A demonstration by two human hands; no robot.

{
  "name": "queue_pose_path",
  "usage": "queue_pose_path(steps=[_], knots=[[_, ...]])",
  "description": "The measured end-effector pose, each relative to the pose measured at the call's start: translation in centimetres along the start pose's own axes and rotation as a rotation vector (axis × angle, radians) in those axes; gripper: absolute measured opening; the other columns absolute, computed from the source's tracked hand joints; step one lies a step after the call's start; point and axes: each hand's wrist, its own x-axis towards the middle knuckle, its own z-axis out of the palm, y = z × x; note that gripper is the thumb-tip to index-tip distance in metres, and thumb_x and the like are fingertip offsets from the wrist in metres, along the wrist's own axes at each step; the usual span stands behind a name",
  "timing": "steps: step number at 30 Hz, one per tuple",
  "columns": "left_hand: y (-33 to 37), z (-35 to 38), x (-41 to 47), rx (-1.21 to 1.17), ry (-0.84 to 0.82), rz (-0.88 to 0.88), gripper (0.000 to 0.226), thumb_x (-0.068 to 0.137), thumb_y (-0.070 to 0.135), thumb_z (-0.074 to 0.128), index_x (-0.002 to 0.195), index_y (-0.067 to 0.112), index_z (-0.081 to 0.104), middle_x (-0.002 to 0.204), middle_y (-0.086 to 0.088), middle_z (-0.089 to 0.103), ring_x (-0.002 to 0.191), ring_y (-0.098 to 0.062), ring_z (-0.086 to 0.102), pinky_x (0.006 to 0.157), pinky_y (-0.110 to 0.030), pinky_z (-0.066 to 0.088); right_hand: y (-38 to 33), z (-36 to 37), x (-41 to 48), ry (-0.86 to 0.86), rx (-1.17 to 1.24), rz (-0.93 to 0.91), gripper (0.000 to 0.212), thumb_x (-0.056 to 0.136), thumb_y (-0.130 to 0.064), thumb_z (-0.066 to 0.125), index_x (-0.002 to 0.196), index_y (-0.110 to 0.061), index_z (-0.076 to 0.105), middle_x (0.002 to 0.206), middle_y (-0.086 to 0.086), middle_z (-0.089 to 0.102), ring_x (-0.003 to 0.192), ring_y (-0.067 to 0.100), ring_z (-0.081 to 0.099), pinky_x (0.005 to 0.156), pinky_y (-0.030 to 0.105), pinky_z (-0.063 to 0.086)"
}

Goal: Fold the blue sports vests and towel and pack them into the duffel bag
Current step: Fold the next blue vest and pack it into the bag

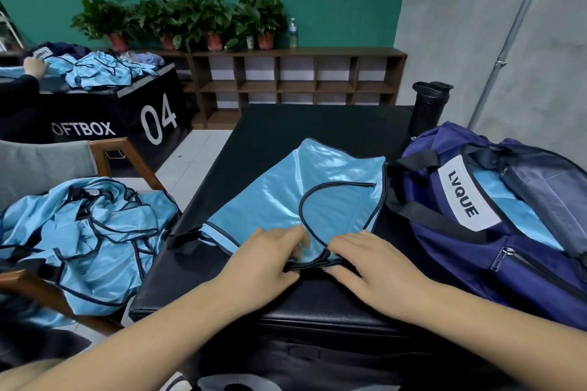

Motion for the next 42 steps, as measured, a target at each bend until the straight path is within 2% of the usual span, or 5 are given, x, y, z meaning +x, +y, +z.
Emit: queue_pose_path(steps=[5,12,28,37,42], knots=[[-3.3,-1.5,-0.3,0.079,0.044,-0.086,0.037,0.075,0.011,0.066,0.102,0.032,0.053,0.092,0.020,0.059,0.089,-0.006,0.058,0.086,-0.038,0.049,0.7,-0.6,-0.2,0.003,0.025,0.047,0.024,0.107,-0.047,0.056,0.093,-0.030,0.046,0.080,-0.018,0.045,0.078,0.011,0.043,0.082,0.010,0.032],[-6.7,-4.4,-1.0,0.223,0.125,-0.212,0.031,0.074,0.012,0.070,0.086,0.035,0.053,0.080,0.014,0.054,0.083,-0.016,0.059,0.076,-0.043,0.051,1.1,-2.0,-0.3,0.042,0.053,0.085,0.034,0.107,-0.045,0.058,0.087,-0.041,0.030,0.089,-0.023,0.050,0.081,0.004,0.046,0.069,0.022,0.035],[-6.5,-10.7,-2.1,-0.020,0.107,-0.317,0.019,0.085,0.011,0.070,0.081,0.025,0.058,0.072,0.005,0.063,0.066,-0.012,0.057,0.062,-0.025,0.045,3.2,-4.6,-0.4,0.088,0.380,0.317,0.029,0.102,-0.038,0.064,0.098,-0.014,0.049,0.069,0.007,0.050,0.061,0.019,0.037,0.060,0.036,0.035],[-5.6,-12.9,-2.6,-0.386,-0.153,-0.433,0.005,0.098,0.015,0.070,0.095,0.014,0.067,0.085,-0.022,0.061,0.070,-0.018,0.050,0.066,-0.033,0.038,4.0,-4.9,0.0,0.085,0.746,0.503,0.035,0.092,-0.044,0.068,0.114,-0.017,0.069,0.106,0.023,0.074,0.104,0.048,0.069,0.098,0.064,0.052],[-7.0,-11.4,-0.2,-0.533,-0.053,-0.538,0.008,0.095,0.004,0.073,0.096,0.006,0.065,0.080,-0.005,0.069,0.071,-0.011,0.062,0.064,-0.021,0.052,4.1,-4.6,1.4,0.123,0.796,0.588,0.011,0.100,-0.029,0.068,0.103,-0.020,0.074,0.102,0.005,0.080,0.098,0.029,0.077,0.098,0.055,0.056]])
